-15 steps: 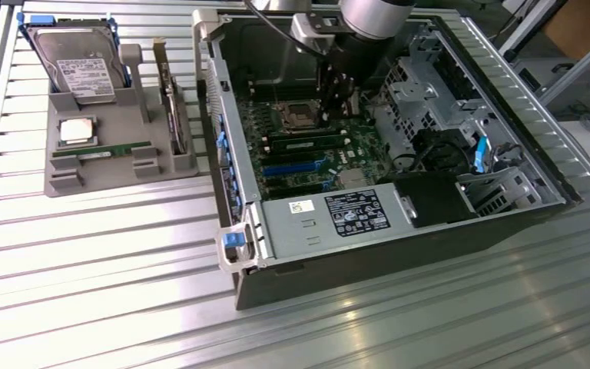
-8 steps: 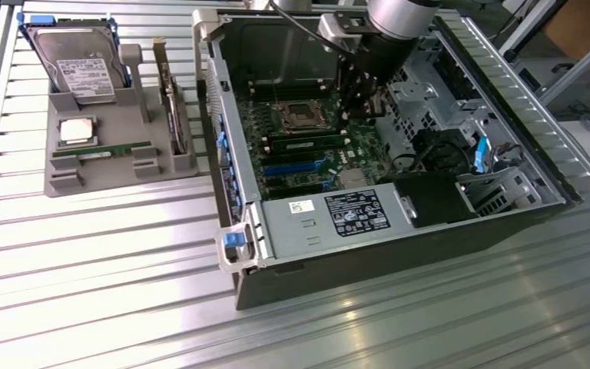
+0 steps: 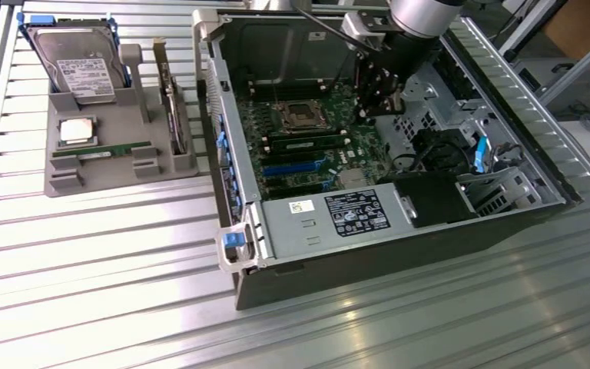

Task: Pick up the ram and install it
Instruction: 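Insert the ram into the slot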

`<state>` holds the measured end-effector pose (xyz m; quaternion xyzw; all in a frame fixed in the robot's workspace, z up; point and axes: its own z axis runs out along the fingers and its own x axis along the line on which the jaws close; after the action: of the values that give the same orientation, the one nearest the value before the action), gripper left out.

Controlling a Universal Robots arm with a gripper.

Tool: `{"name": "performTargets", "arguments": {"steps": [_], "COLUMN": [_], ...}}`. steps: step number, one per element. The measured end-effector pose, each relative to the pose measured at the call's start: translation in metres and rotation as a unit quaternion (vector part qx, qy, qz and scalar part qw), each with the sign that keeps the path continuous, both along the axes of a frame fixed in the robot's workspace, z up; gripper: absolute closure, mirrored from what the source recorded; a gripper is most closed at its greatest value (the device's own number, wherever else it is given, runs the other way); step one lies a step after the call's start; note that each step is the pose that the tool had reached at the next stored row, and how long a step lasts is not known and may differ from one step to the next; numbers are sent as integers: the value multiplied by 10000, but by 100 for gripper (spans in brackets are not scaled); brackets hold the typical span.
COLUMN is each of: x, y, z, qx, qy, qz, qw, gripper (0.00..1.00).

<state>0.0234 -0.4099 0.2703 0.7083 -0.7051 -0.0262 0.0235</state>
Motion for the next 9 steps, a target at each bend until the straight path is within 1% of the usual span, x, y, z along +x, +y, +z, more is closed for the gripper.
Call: {"name": "performTargets", "arguments": {"steps": [2,4,9], "x": [37,103,204], "y": [-1,-6,-7], "z": [30,43,70], "qx": [0,0,-1], "qy": [0,0,0], "qz": [0,0,0], "qw": [10000,10000,10000], "gripper": [89,89,89]}}
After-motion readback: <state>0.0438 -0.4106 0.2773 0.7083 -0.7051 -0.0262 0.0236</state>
